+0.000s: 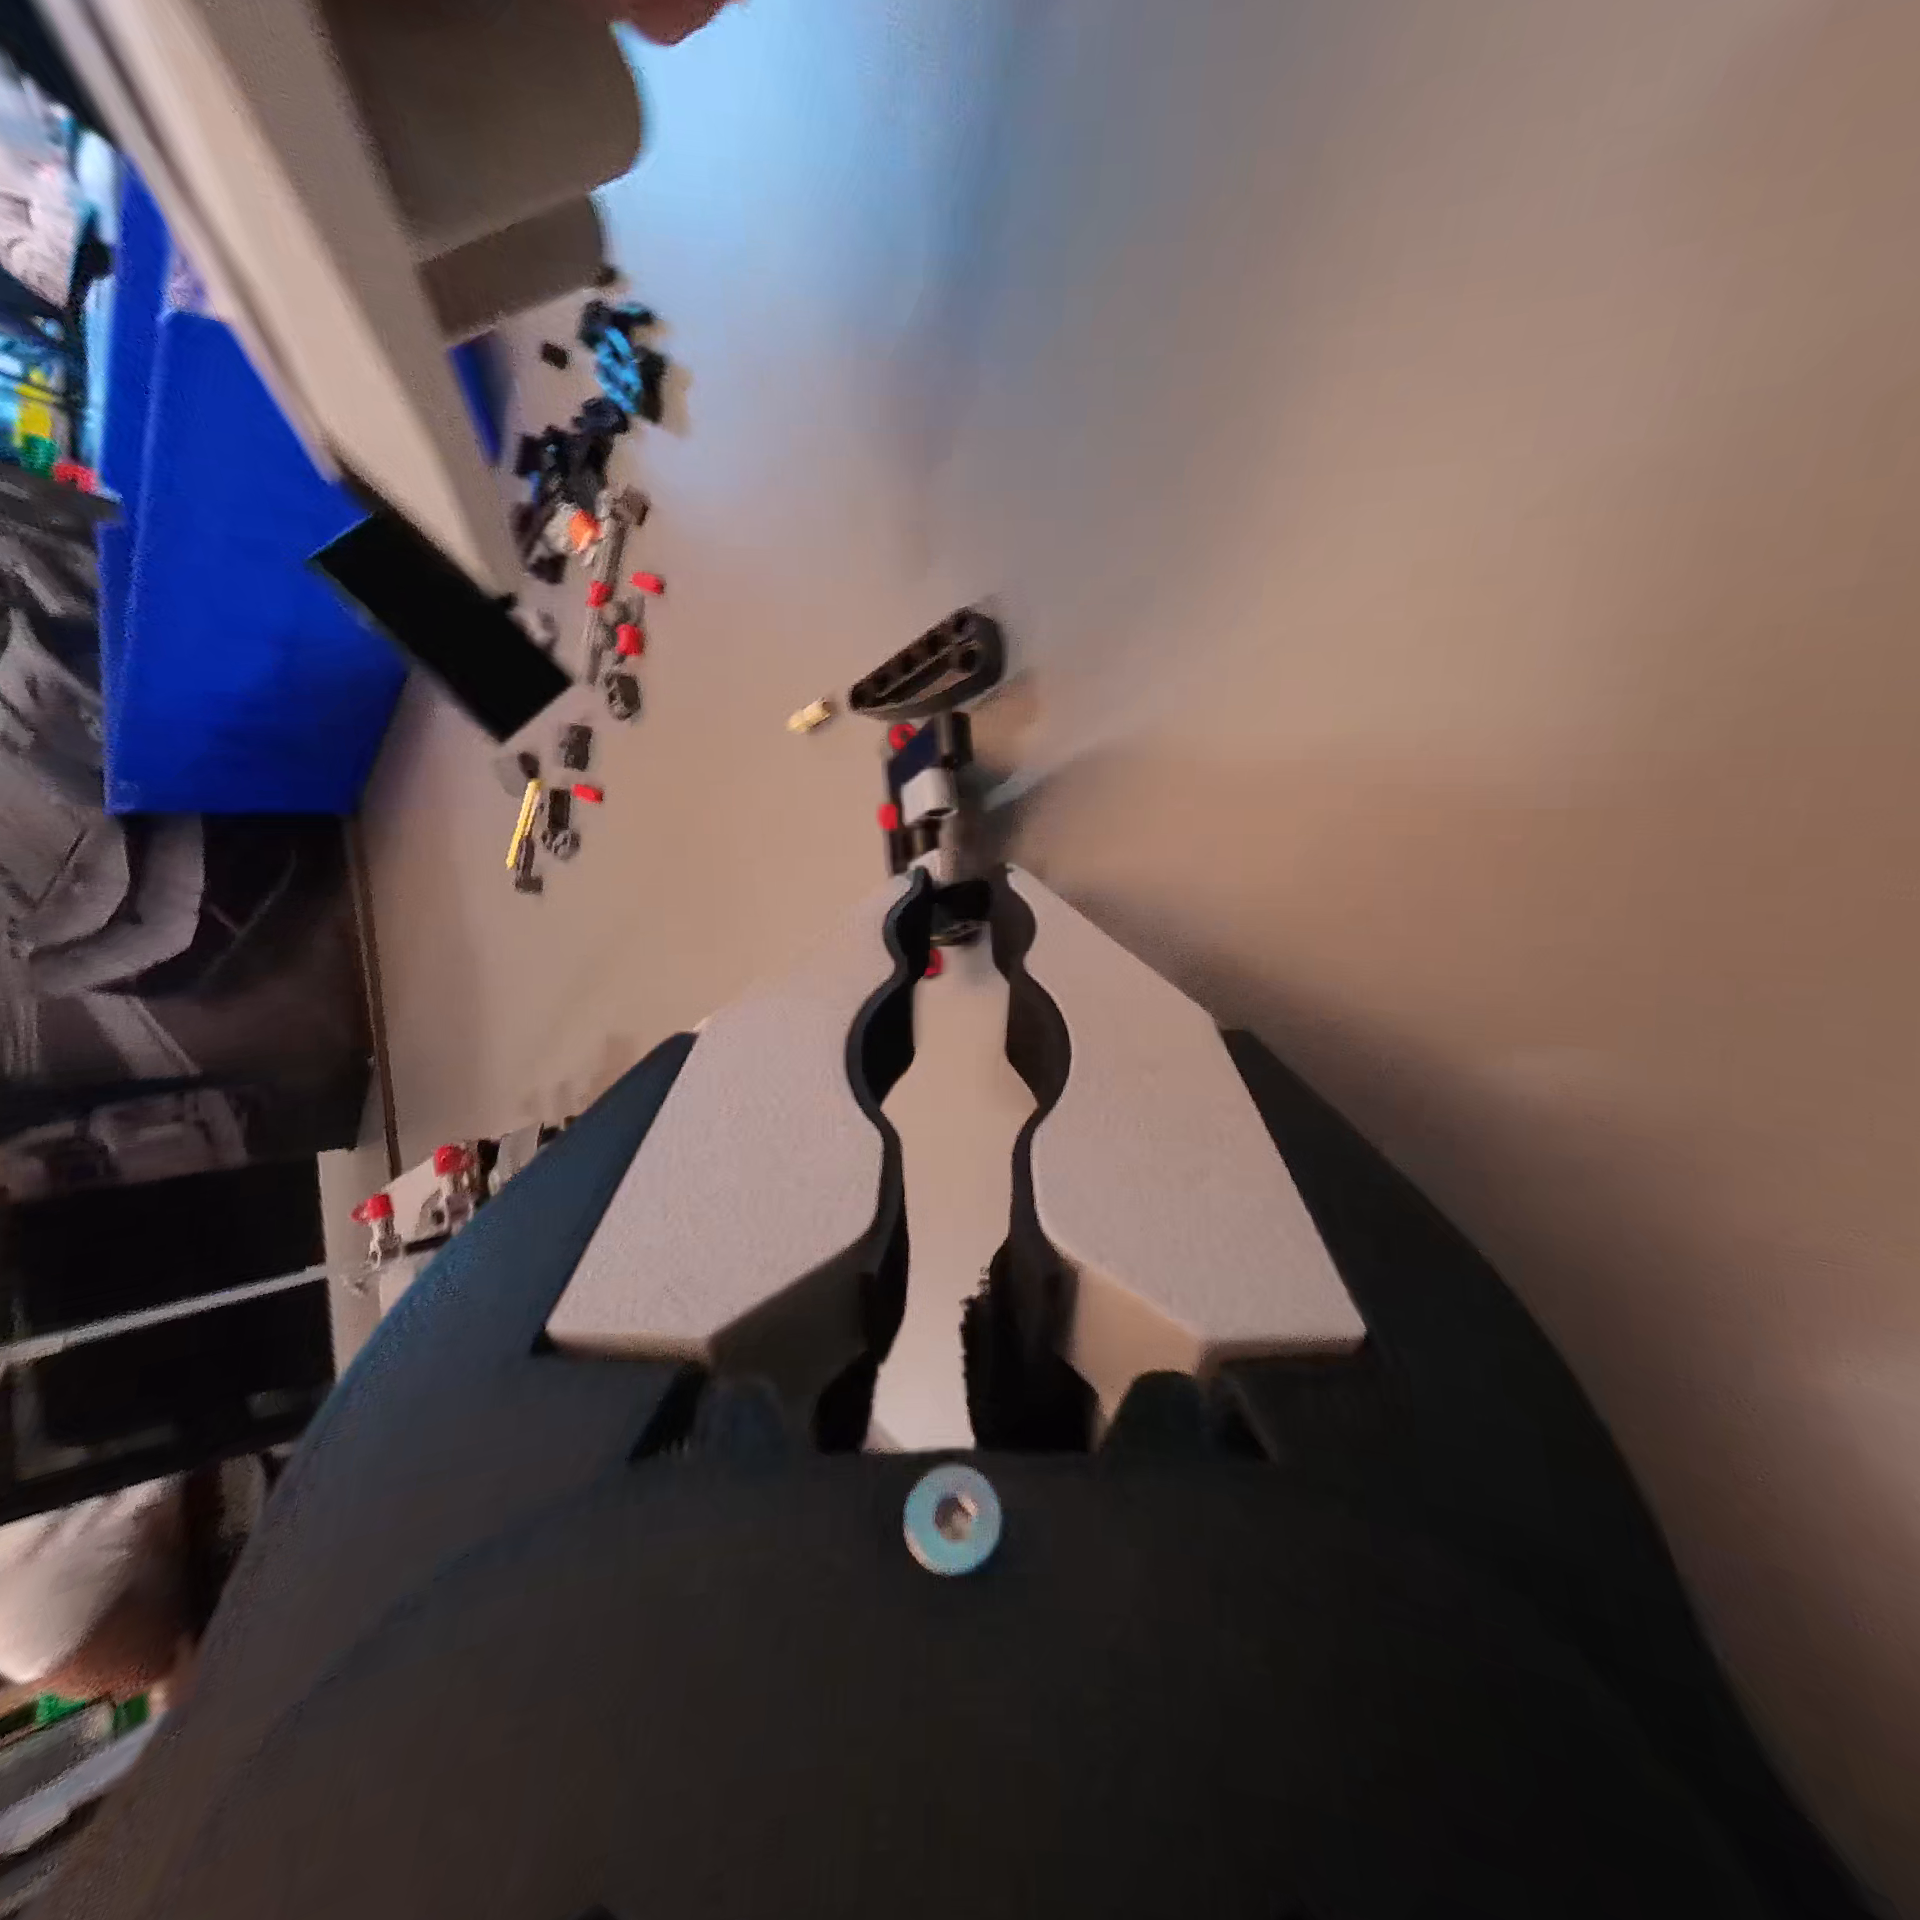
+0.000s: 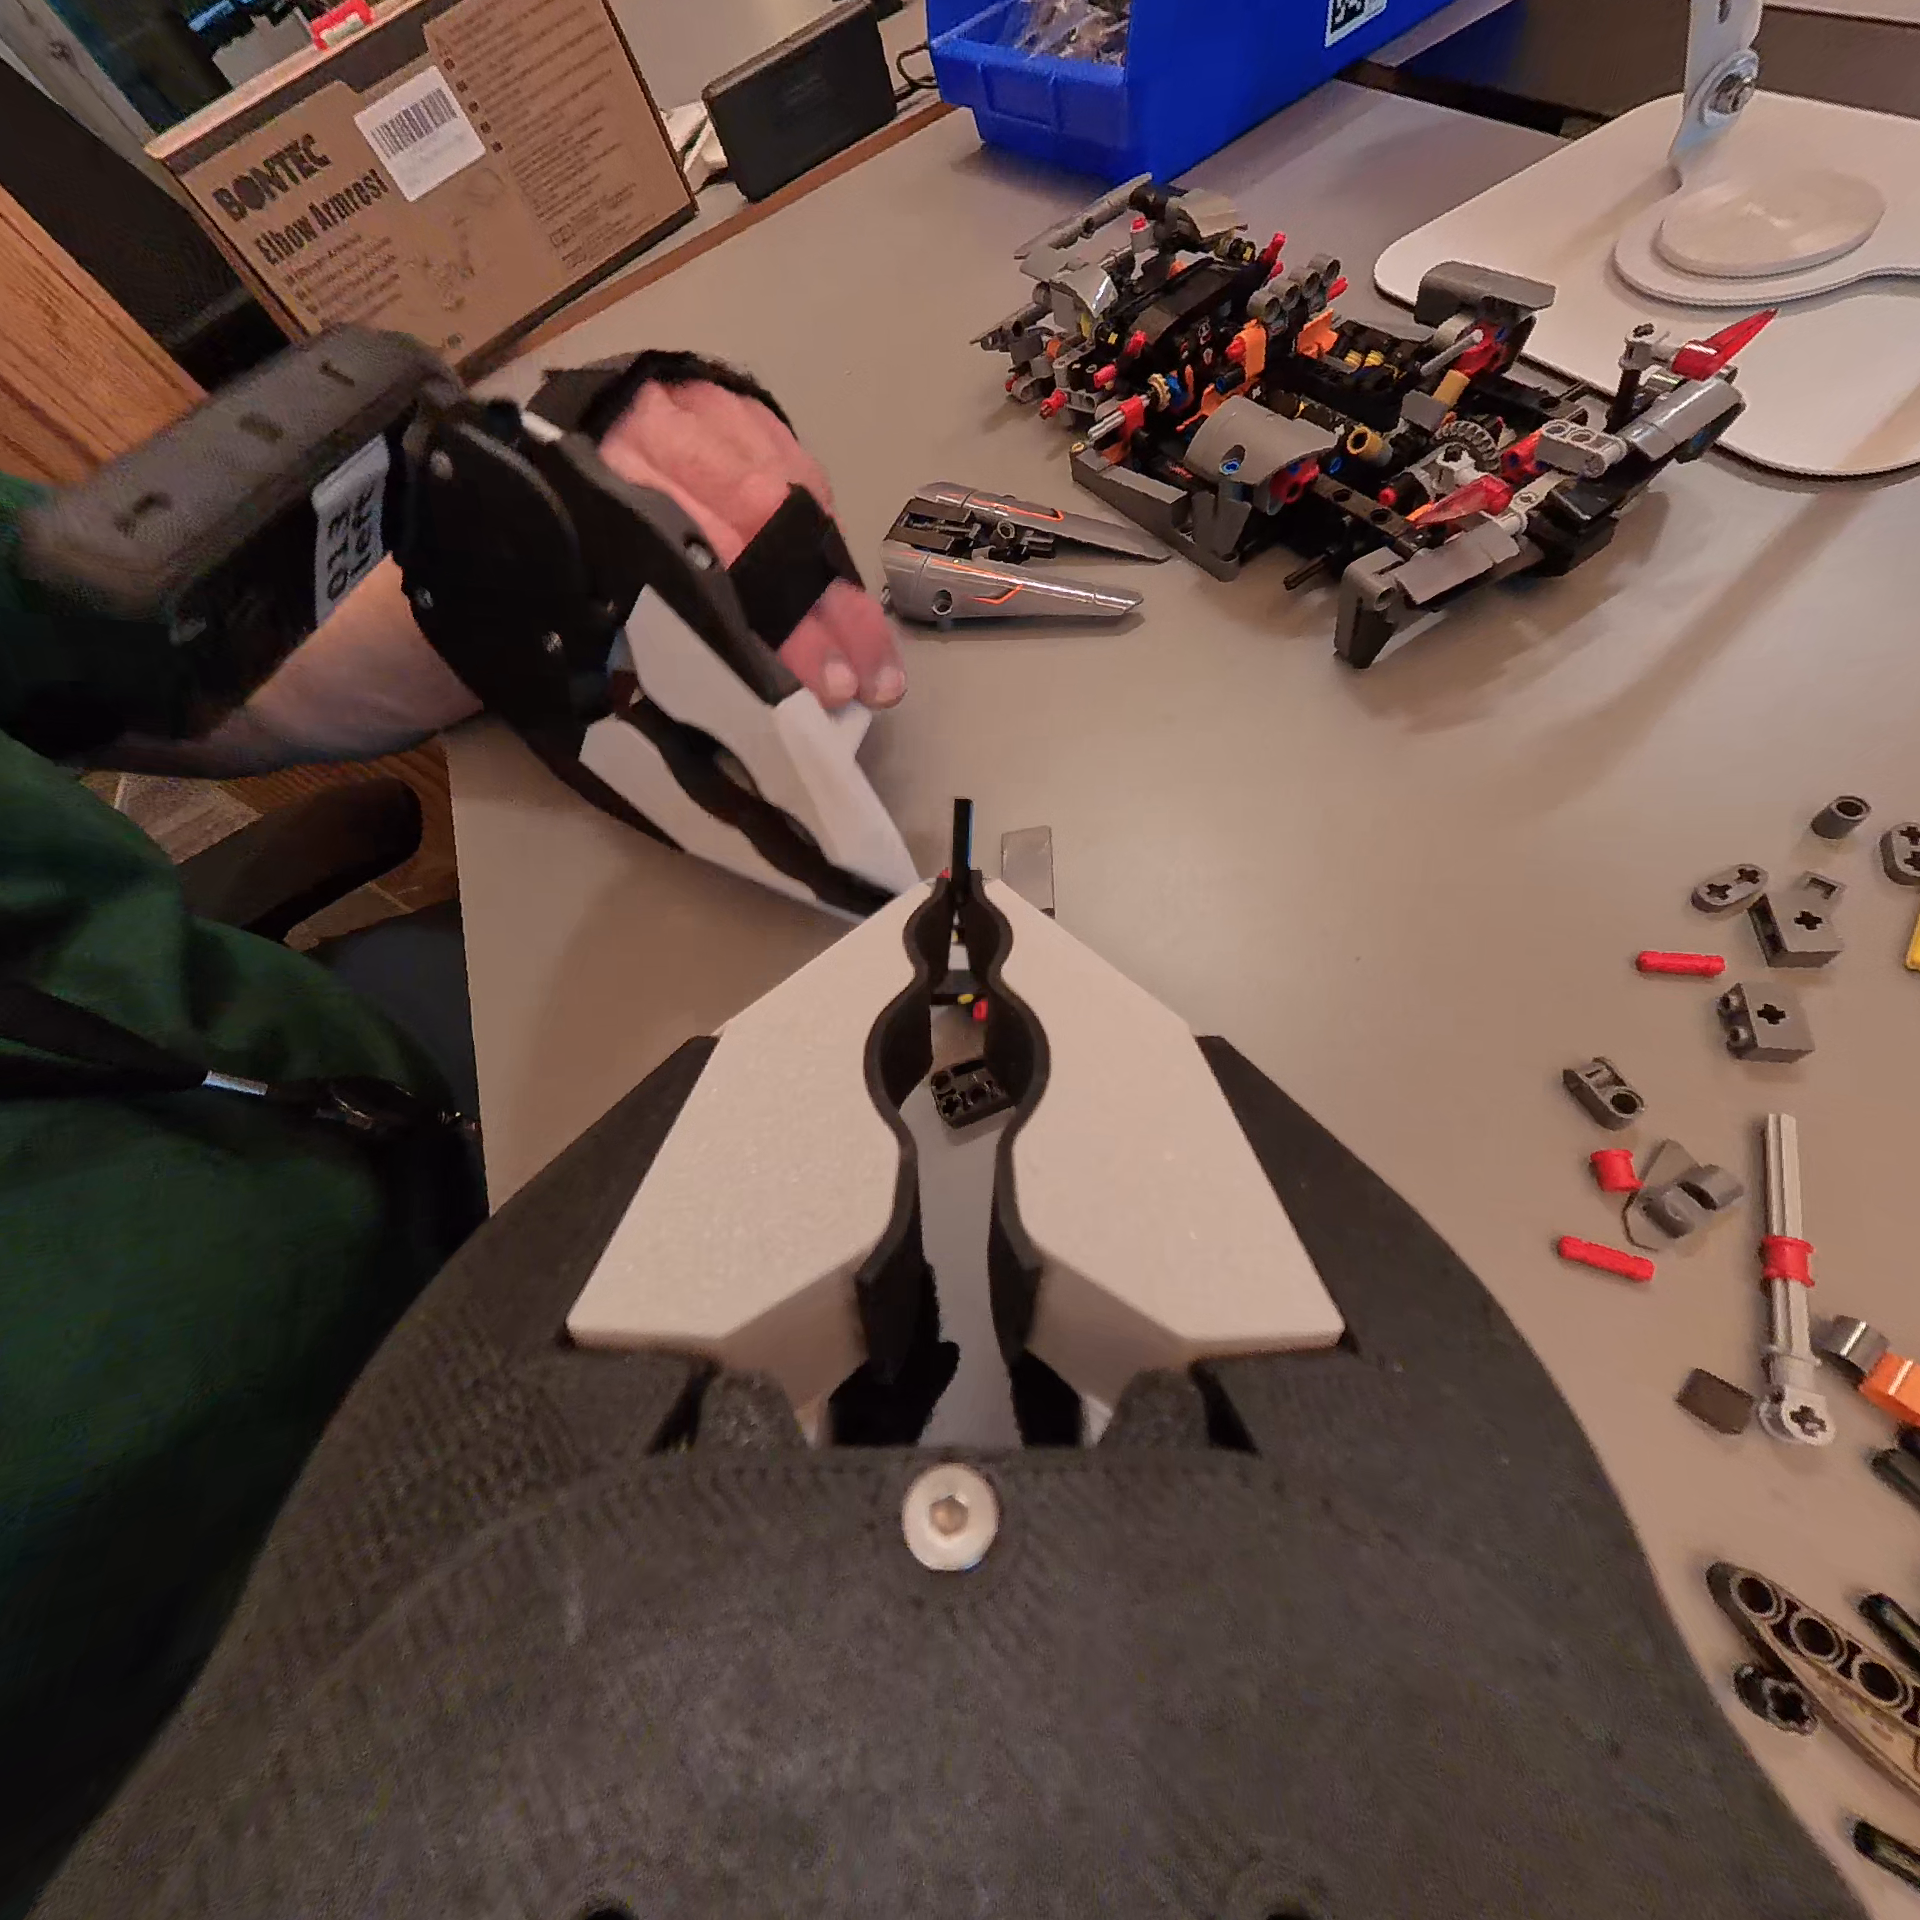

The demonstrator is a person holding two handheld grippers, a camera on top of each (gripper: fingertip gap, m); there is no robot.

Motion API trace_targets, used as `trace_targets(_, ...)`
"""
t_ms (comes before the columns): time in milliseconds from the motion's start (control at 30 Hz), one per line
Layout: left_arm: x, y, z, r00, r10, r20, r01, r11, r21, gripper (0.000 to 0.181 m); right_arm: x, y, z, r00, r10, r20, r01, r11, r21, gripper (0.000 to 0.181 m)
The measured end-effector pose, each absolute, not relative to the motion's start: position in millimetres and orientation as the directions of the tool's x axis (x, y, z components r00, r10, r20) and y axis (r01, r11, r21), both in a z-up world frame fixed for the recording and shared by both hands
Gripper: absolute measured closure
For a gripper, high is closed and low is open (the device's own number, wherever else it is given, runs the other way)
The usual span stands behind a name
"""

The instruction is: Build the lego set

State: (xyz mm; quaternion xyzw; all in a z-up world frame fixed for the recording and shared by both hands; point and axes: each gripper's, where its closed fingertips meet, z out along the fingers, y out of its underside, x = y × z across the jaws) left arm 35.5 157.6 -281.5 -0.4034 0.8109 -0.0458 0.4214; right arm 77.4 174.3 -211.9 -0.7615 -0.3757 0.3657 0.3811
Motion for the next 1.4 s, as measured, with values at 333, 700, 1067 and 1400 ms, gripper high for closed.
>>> trace_targets(333,39,158,-258,-0.194,-0.811,-0.552,-0.573,0.550,-0.607,0.163,80,167,-213,0.448,0.849,-0.280,0.291,-0.435,-0.852,0.181)
trace_targets(700,46,176,-214,0.013,-0.985,-0.171,-0.327,0.158,-0.932,0.168,40,174,-202,0.366,0.898,-0.243,0.256,-0.348,-0.902,0.181)
trace_targets(1067,44,175,-207,-0.001,-0.995,-0.098,-0.280,0.095,-0.955,0.181,32,178,-195,0.350,0.900,-0.260,0.194,-0.341,-0.920,0.181)
trace_targets(1400,42,169,-217,-0.060,-0.983,-0.173,-0.358,0.183,-0.916,0.181,35,171,-195,0.327,0.908,-0.261,0.227,-0.344,-0.911,0.172)
